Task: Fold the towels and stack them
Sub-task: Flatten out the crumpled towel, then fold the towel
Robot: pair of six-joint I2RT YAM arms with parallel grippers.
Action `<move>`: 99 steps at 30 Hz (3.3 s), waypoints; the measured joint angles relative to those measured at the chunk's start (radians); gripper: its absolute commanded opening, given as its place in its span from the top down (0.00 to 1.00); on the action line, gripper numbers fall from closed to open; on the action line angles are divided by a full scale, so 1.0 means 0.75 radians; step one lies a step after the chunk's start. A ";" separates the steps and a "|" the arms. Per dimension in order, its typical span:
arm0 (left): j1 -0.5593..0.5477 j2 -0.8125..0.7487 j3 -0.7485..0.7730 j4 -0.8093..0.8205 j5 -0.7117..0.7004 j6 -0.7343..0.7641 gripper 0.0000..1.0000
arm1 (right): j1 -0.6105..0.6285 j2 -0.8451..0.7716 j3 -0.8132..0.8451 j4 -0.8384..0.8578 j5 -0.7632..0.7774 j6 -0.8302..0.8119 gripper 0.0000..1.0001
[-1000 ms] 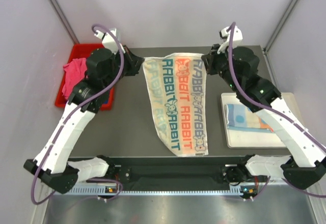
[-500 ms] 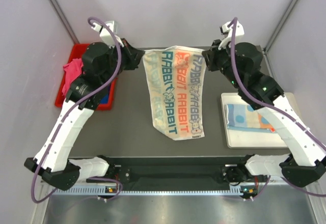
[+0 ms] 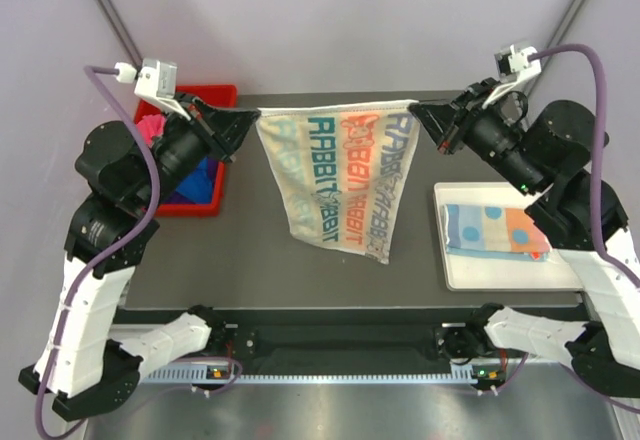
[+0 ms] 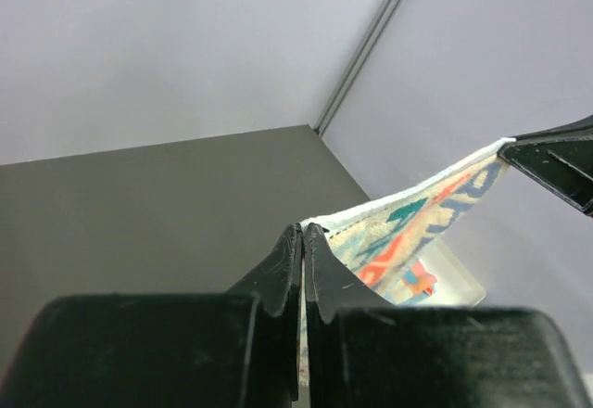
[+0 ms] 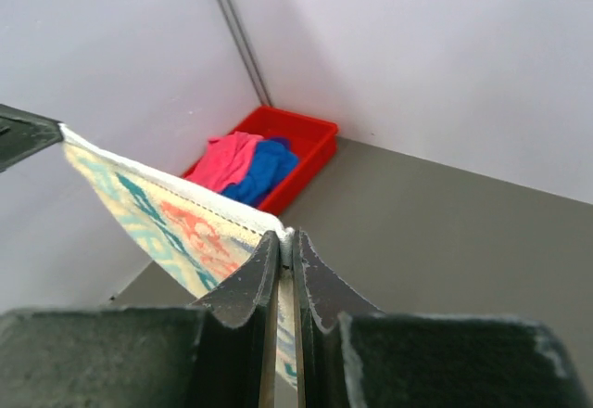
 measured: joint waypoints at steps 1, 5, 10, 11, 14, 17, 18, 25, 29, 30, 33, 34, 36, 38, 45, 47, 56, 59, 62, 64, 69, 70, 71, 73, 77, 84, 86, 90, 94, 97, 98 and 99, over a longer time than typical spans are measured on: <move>0.000 0.002 0.009 -0.005 -0.002 0.001 1.00 | 0.000 -0.003 0.006 0.001 -0.014 0.003 1.00; -0.001 0.036 0.028 -0.005 -0.054 0.006 1.00 | 0.001 0.021 0.016 0.001 -0.019 0.006 1.00; 0.001 0.162 0.041 -0.003 -0.169 0.016 1.00 | -0.023 0.139 0.024 0.004 0.025 -0.029 1.00; 0.003 0.205 0.053 0.002 -0.188 0.020 1.00 | -0.048 0.185 0.036 0.007 0.024 -0.037 1.00; 0.039 0.362 0.092 0.046 -0.192 0.028 1.00 | -0.159 0.333 0.051 0.033 -0.006 -0.040 1.00; 0.119 0.520 0.097 0.109 -0.154 0.028 1.00 | -0.288 0.488 0.053 0.067 -0.045 -0.038 1.00; 0.154 0.585 0.101 0.135 -0.138 0.026 1.00 | -0.328 0.545 0.054 0.081 -0.054 -0.037 1.00; 0.294 1.056 0.246 0.283 -0.038 0.025 1.00 | -0.465 0.954 0.181 0.208 -0.120 -0.023 1.00; 0.337 1.237 0.330 0.336 0.005 0.029 1.00 | -0.494 1.145 0.264 0.269 -0.142 -0.010 1.00; 0.344 1.268 0.335 0.353 0.016 0.031 1.00 | -0.498 1.184 0.278 0.282 -0.151 -0.007 1.00; 0.353 1.313 0.322 0.386 0.028 0.040 1.00 | -0.505 1.250 0.281 0.326 -0.157 -0.001 1.00; 0.354 1.317 0.302 0.408 0.034 0.042 1.00 | -0.506 1.264 0.281 0.329 -0.159 0.001 1.00; 0.354 1.317 0.253 0.454 0.045 0.044 1.00 | -0.508 1.271 0.263 0.348 -0.159 0.002 1.00; 0.354 1.317 0.186 0.514 0.056 0.044 1.00 | -0.509 1.266 0.221 0.390 -0.159 0.007 1.00; 0.351 1.278 -0.127 0.597 0.093 0.026 1.00 | -0.507 1.139 -0.166 0.522 -0.178 0.026 1.00; 0.346 1.230 -0.226 0.605 0.110 0.013 1.00 | -0.501 1.077 -0.292 0.537 -0.188 0.037 1.00; 0.331 0.894 -0.601 0.714 0.136 -0.067 1.00 | -0.433 0.788 -0.624 0.600 -0.178 0.070 1.00; 0.323 0.781 -0.763 0.772 0.134 -0.104 1.00 | -0.407 0.702 -0.725 0.625 -0.170 0.081 1.00; 0.307 0.700 -0.910 0.786 0.135 -0.135 1.00 | -0.381 0.631 -0.827 0.626 -0.168 0.086 1.00; 0.299 0.664 -0.981 0.784 0.135 -0.149 1.00 | -0.362 0.584 -0.905 0.627 -0.167 0.095 1.00; 0.280 0.573 -1.117 0.775 0.134 -0.167 1.00 | -0.301 0.498 -1.052 0.622 -0.152 0.119 1.00; 0.275 0.557 -1.131 0.775 0.133 -0.166 1.00 | -0.285 0.487 -1.066 0.622 -0.150 0.124 1.00; 0.269 0.543 -1.142 0.776 0.128 -0.166 1.00 | -0.271 0.467 -1.089 0.622 -0.144 0.127 1.00; 0.259 0.514 -1.162 0.774 0.123 -0.166 1.00 | -0.250 0.434 -1.120 0.614 -0.132 0.129 1.00; 0.243 0.469 -1.180 0.763 0.124 -0.164 1.00 | -0.234 0.387 -1.141 0.611 -0.115 0.138 1.00; 0.221 0.387 -1.211 0.703 0.124 -0.156 1.00 | -0.220 0.334 -1.186 0.602 -0.096 0.143 1.00; 0.215 0.357 -1.225 0.682 0.125 -0.153 1.00 | -0.213 0.316 -1.201 0.591 -0.093 0.149 1.00; 0.204 0.322 -1.251 0.660 0.124 -0.144 1.00 | -0.191 0.293 -1.218 0.588 -0.087 0.156 1.00; 0.193 0.315 -1.291 0.648 0.124 -0.138 1.00 | -0.175 0.287 -1.237 0.593 -0.082 0.164 1.00; 0.183 0.315 -1.326 0.640 0.125 -0.137 1.00 | -0.168 0.287 -1.271 0.599 -0.082 0.176 1.00; 0.181 0.315 -1.339 0.637 0.125 -0.138 1.00 | -0.165 0.287 -1.282 0.599 -0.082 0.178 1.00; 0.176 0.315 -1.350 0.634 0.125 -0.137 1.00 | -0.162 0.287 -1.295 0.599 -0.082 0.183 1.00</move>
